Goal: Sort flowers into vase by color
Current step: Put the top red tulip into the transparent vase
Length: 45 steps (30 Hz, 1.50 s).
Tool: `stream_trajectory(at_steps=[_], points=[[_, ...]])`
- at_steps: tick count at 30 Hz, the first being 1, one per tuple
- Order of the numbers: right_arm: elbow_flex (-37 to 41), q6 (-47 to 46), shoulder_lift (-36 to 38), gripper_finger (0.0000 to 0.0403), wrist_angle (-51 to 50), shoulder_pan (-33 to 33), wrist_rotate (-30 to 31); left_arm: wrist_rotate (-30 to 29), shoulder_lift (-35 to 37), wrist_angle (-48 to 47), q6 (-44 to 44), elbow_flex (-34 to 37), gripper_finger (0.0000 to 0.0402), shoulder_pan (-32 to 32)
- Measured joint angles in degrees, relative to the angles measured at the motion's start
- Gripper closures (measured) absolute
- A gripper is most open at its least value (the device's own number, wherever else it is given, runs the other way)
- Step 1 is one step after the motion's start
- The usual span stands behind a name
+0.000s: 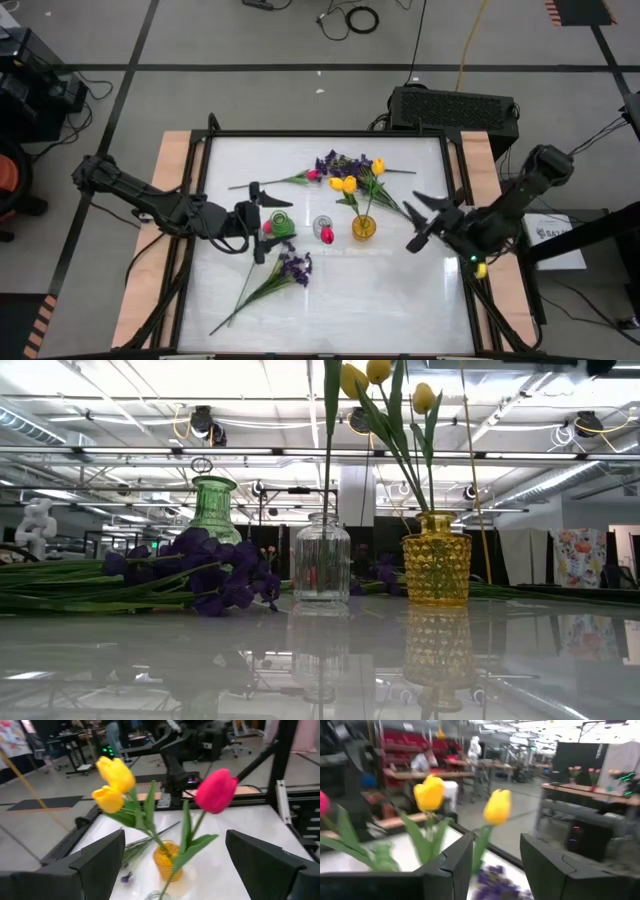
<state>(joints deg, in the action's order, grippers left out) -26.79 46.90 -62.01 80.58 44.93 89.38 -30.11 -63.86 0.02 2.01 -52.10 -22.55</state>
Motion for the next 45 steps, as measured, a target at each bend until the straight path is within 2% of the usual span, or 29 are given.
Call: stream_trajectory(at_steps=[2,7,12,16,19,22,24,28,36,39,42,45], points=[[-0.9,3.1,2.6,0.0247,-1.8,0.7,0.4,-1.7,0.9,-1.2,0.9,0.0,0.0049,0.1],[1.6,1.9,10.1,0.0247,-13.9,0.0,0.6,-3.8,1.7,-2.5,3.6,0.0,0.005,5.1],[7.5,1.6,18.4,0.0247,-15.6,-4.7,0.1,6.1,1.7,-3.8,2.9,0.0,0.005,13.6],[11.7,2.2,25.4,0.0247,-15.7,-8.2,-4.5,10.9,1.4,-3.8,3.1,0.0,0.005,19.6],[14.2,0.7,29.6,0.0247,-15.6,-11.9,-9.0,14.8,1.4,-3.6,3.1,0.0,0.005,24.0],[16.0,-5.9,31.3,0.0248,-17.7,-15.8,-12.3,17.1,1.4,-3.6,2.9,0.0,0.005,27.4],[17.0,-14.6,31.4,0.0248,-22.4,-18.4,-15.0,18.0,1.4,-3.6,2.9,0.0,0.005,29.1],[17.5,-34.2,30.0,0.0248,-38.3,-23.5,-24.4,19.6,1.3,-3.9,2.9,0.0,0.005,31.6],[17.5,-60.3,26.5,0.0248,-57.3,-29.8,-37.4,20.0,1.3,-12.8,2.4,0.0,0.005,35.4],[17.3,-61.8,26.3,0.0248,-63.2,-31.7,-43.5,20.1,1.3,-15.6,1.4,0.0,0.005,37.1],[15.5,-54.8,26.4,0.0248,-65.4,-34.6,-51.8,22.7,1.2,-16.9,1.3,0.0,0.005,39.4],[11.3,-49.3,26.4,0.0248,-69.7,-37.8,-56.8,26.3,0.8,-16.8,1.3,0.0,0.005,41.9]])
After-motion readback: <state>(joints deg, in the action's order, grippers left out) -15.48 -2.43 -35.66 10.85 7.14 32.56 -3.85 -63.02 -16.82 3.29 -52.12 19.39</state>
